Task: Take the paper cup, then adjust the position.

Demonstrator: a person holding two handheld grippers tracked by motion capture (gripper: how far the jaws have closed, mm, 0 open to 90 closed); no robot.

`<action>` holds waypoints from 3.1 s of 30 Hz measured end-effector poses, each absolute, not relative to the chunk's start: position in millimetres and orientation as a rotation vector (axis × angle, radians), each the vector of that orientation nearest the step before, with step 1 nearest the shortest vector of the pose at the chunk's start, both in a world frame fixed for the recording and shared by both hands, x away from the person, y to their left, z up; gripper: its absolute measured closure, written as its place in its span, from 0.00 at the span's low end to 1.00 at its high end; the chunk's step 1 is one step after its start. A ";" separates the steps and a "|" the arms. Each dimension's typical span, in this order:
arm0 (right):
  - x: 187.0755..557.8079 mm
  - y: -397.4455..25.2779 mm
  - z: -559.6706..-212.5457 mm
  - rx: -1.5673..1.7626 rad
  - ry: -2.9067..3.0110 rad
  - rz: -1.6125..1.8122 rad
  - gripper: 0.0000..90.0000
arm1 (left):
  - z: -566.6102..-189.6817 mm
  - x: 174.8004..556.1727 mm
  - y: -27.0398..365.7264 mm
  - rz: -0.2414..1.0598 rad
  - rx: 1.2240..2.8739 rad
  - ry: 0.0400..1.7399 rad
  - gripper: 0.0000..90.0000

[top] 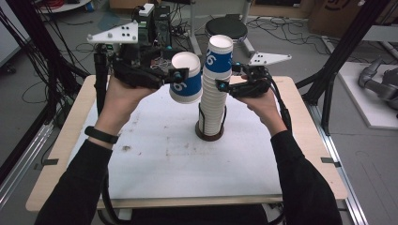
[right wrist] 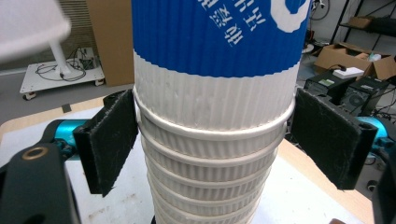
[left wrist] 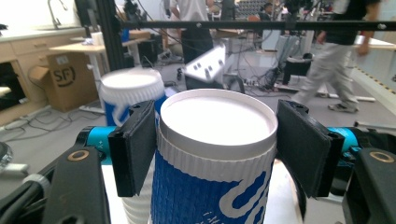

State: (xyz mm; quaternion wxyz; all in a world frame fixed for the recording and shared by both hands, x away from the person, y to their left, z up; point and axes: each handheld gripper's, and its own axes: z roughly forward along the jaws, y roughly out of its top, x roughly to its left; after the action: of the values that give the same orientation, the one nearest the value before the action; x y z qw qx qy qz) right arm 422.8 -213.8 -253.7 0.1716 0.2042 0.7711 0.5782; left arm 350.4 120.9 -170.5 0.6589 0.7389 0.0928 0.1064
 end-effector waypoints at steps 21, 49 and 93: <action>407.9 -225.1 -248.5 0.567 2.202 1.637 0.17 | -239.4 342.6 131.6 0.164 1.661 0.265 0.34; 342.7 -246.4 -289.2 0.460 2.209 1.717 0.17 | -296.9 334.6 126.3 0.079 1.671 0.292 0.34; 322.9 -229.9 -339.9 0.365 2.425 1.802 0.17 | -310.0 331.2 104.5 0.015 1.670 0.257 0.34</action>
State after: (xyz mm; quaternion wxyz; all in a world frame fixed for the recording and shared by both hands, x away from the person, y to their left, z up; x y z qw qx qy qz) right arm 322.9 -229.9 -339.9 0.0492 0.1196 0.7959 0.5915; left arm 331.2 104.5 -310.0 0.6639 0.7390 0.1139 0.0067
